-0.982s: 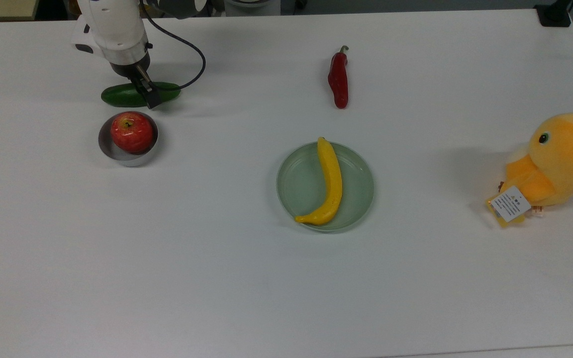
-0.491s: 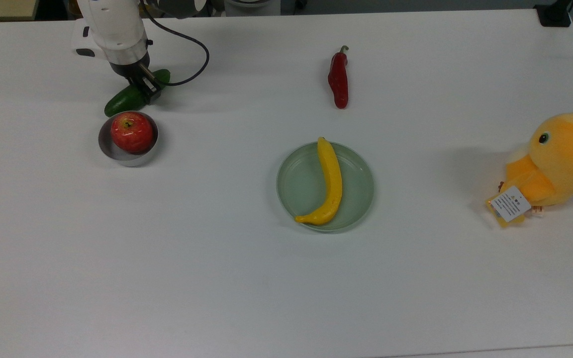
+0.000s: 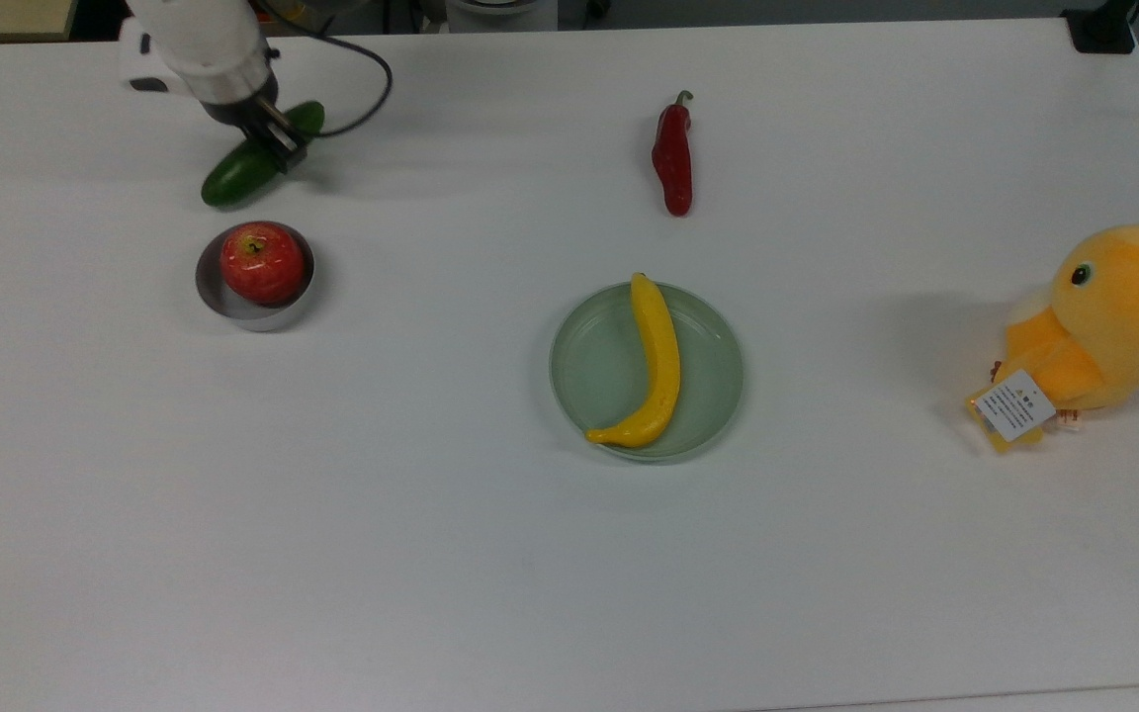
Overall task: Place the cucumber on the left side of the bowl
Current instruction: 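Carry the held cucumber past the apple bowl and lower it beside the bowl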
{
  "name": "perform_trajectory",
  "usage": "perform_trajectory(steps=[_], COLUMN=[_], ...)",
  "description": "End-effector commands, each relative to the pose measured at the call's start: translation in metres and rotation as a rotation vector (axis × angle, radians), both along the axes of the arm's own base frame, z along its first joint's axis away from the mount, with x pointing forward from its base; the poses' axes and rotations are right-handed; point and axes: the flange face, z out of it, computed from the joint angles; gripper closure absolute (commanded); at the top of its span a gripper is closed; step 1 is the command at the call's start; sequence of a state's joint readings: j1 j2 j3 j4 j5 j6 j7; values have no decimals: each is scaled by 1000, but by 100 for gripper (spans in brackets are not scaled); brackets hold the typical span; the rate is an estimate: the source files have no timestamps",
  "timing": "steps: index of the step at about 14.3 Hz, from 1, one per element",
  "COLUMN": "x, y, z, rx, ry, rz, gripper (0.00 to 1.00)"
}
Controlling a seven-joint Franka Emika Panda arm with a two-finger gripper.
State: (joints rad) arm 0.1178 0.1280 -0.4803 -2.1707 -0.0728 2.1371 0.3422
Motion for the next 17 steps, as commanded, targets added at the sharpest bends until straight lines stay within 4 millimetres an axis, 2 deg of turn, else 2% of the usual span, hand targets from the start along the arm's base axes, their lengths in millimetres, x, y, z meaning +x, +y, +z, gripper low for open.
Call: perform_trajectory(steps=[1,4,6,8,10,11,12,14,15,17], x=[-21,6,26,38,52,58,66,76,80,105], y=[-20,-15,6,28,49,53,68,79,80,102], z=[69,130,148,150,144,136,126,110,98,71], rx=[63,129,186,218,208,199,199,190,186,164], ry=[-40,-129,-210,-244,-256,-254,-248,-241,-228,-201], rz=[85,236,307,381,458,522,625,683,698,744], gripper=[100,99,97,97,97,97,98,98,98,98])
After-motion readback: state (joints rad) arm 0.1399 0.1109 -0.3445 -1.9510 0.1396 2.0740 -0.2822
